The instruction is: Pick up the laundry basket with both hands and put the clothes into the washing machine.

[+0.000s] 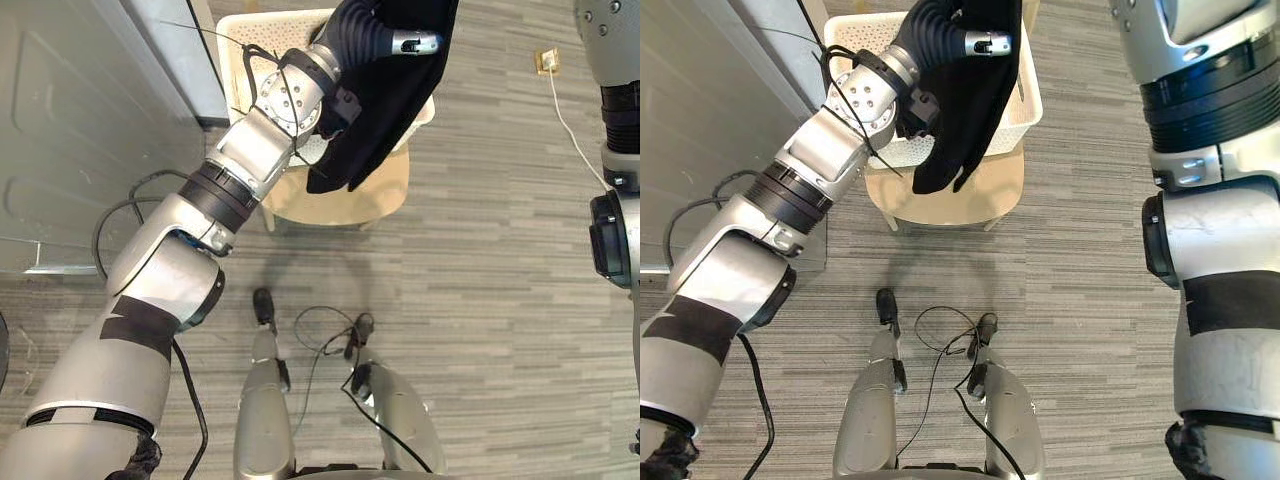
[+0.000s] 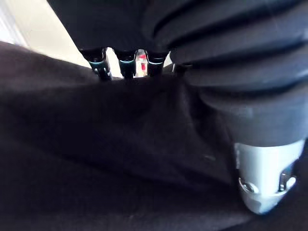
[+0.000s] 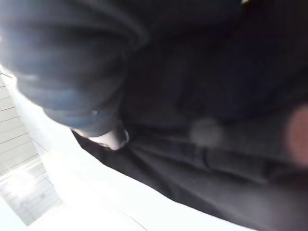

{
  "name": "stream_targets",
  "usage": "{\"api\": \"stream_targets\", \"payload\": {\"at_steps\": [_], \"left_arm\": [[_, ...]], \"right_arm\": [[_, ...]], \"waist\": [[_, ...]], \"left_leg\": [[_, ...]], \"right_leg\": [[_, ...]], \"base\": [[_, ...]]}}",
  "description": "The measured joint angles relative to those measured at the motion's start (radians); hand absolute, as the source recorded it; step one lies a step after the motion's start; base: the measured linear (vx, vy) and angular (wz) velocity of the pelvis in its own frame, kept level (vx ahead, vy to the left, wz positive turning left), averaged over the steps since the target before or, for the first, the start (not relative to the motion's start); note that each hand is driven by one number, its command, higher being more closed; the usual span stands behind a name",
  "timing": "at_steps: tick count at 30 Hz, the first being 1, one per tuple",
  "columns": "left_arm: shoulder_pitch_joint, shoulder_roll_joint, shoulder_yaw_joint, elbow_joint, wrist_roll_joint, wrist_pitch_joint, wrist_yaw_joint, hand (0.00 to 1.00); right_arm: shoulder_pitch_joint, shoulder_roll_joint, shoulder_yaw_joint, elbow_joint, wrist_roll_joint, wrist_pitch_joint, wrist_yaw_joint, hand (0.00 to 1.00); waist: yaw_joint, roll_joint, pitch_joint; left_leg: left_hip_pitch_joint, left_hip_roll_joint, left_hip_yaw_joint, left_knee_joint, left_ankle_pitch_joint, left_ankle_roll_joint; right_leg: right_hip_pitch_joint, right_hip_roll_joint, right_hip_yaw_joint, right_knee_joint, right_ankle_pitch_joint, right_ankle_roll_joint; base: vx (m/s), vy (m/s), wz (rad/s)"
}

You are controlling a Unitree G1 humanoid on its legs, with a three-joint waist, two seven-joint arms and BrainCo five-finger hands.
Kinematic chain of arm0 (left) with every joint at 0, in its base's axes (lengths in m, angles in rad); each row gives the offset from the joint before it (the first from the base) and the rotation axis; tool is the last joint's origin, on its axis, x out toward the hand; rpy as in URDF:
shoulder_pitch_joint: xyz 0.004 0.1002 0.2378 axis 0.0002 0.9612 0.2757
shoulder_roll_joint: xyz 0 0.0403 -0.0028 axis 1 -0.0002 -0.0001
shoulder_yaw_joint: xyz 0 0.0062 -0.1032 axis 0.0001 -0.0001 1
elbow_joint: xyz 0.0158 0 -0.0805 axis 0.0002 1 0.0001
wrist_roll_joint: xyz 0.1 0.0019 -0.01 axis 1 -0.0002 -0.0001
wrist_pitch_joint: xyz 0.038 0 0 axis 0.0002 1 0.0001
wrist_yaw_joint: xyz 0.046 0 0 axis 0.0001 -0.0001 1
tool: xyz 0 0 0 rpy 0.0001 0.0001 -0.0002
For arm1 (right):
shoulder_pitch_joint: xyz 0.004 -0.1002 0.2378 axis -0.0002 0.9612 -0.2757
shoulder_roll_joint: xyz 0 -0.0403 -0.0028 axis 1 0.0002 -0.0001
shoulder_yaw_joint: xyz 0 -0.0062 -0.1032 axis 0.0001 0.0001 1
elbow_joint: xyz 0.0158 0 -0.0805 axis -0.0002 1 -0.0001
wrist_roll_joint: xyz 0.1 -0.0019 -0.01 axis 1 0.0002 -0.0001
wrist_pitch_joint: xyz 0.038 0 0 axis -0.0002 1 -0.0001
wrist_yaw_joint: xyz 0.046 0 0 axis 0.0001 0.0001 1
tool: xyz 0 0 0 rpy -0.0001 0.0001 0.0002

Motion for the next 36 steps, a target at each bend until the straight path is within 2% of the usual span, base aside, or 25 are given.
{"api": "stream_targets", "payload": {"at_steps": [4,5,9,15,20,24,25,30,36], "left_arm": [[-0.058,0.005,-0.028,-0.002,-0.041,-0.015,0.007,0.0],[-0.075,0.005,-0.031,-0.004,-0.061,-0.028,0.01,1.0],[-0.08,0.003,-0.031,-0.011,-0.104,-0.052,0.033,1.0],[-0.08,-0.006,-0.018,-0.013,-0.113,-0.075,0.08,1.0],[-0.078,-0.029,0.061,-0.031,-0.046,-0.077,0.121,1.0],[-0.058,-0.037,0.096,-0.045,-0.009,-0.078,0.143,1.0],[-0.057,-0.036,0.097,-0.045,0.0,-0.078,0.155,1.0],[-0.029,-0.045,0.174,-0.058,0.022,-0.078,0.177,1.0],[0.021,-0.028,0.268,-0.105,0.022,-0.078,0.205,1.0]], "right_arm": [[-0.064,0.005,0.0,0.035,0.011,-0.004,-0.013,1.0],[-0.072,0.011,-0.001,0.034,0.012,-0.027,-0.022,1.0],[-0.072,0.044,-0.001,0.035,0.011,-0.038,-0.038,1.0],[-0.064,0.071,-0.001,0.035,0.009,-0.041,-0.042,1.0],[-0.048,0.09,-0.01,0.034,0.008,-0.075,-0.044,1.0],[-0.018,0.108,-0.016,0.032,0.007,-0.079,-0.044,1.0],[-0.007,0.112,-0.018,0.032,0.007,-0.079,-0.044,0.0],[0.046,0.114,-0.063,0.022,0.007,-0.079,-0.045,0.0],[0.188,0.114,-0.209,-0.038,-0.006,-0.078,-0.085,0.0]], "waist": [[0.001,0.001,0.027],[0.001,0.0,0.037],[0.0,0.0,0.044],[-0.002,0.0,0.044],[-0.001,-0.001,0.06],[0.0,-0.001,0.064],[0.0,-0.001,0.064],[0.001,-0.001,0.064],[0.001,-0.002,0.064]], "left_leg": [[0.0,0.002,-0.002,0.0,0.0,0.0],[0.001,0.002,-0.003,0.0,0.0,0.0],[0.002,0.004,-0.003,0.0,0.0,0.0],[0.003,0.005,-0.003,0.0,0.0,0.0],[0.003,0.003,-0.003,0.0,-0.001,0.0],[0.003,0.0,0.0,0.0,-0.001,0.0],[0.001,-0.001,0.0,0.0,-0.001,0.0],[-0.001,-0.003,0.011,0.0,-0.001,0.0],[0.002,-0.003,0.011,0.0,-0.001,0.0]], "right_leg": [[-0.002,-0.001,-0.009,0.003,0.012,-0.003],[-0.002,-0.001,-0.013,0.003,0.012,-0.003],[-0.002,0.0,-0.013,0.003,0.012,-0.003],[-0.002,0.001,-0.011,0.003,0.012,-0.003],[-0.002,0.0,-0.006,0.002,0.012,-0.003],[-0.003,0.0,0.002,-0.008,0.012,-0.003],[-0.005,0.0,0.002,-0.011,0.012,-0.003],[-0.007,0.001,0.002,-0.025,0.012,-0.003],[-0.005,0.001,0.002,-0.023,0.012,-0.003]], "base": [[0.07,-0.034,0.0],[0.05,-0.038,0.0],[0.04,-0.034,-0.01],[0.01,-0.01,0.0],[-0.01,-0.009,-0.01],[-0.03,-0.033,-0.05],[-0.02,-0.031,-0.07],[-0.01,-0.038,-0.07],[0.01,-0.039,0.0]]}}
